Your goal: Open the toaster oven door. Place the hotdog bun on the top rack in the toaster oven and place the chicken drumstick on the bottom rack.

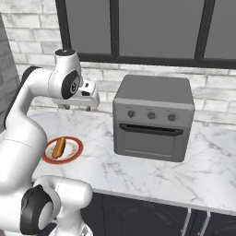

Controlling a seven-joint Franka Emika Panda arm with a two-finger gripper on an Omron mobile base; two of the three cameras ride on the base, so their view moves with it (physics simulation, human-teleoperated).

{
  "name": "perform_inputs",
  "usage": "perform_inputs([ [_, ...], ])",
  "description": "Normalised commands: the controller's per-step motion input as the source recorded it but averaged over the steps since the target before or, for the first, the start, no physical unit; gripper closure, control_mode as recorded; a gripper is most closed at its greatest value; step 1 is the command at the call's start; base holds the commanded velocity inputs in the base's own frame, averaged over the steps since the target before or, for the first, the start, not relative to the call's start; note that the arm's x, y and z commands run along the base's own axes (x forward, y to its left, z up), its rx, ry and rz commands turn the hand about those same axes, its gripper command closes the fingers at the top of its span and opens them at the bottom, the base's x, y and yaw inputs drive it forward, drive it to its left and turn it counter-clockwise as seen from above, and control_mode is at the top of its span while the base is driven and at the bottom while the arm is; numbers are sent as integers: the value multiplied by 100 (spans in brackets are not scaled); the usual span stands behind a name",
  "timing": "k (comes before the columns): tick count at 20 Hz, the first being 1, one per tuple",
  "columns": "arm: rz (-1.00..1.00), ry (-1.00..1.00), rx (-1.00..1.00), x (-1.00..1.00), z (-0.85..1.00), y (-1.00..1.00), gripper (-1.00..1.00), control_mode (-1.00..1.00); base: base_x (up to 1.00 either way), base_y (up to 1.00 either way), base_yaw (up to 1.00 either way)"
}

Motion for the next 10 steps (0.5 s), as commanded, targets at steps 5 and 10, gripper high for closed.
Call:
perform_inputs([
  [5,0,0,0,0,0,0,-100,-100,0,0,0],
  [10,0,0,0,0,0,0,-100,-100,0,0,0],
])
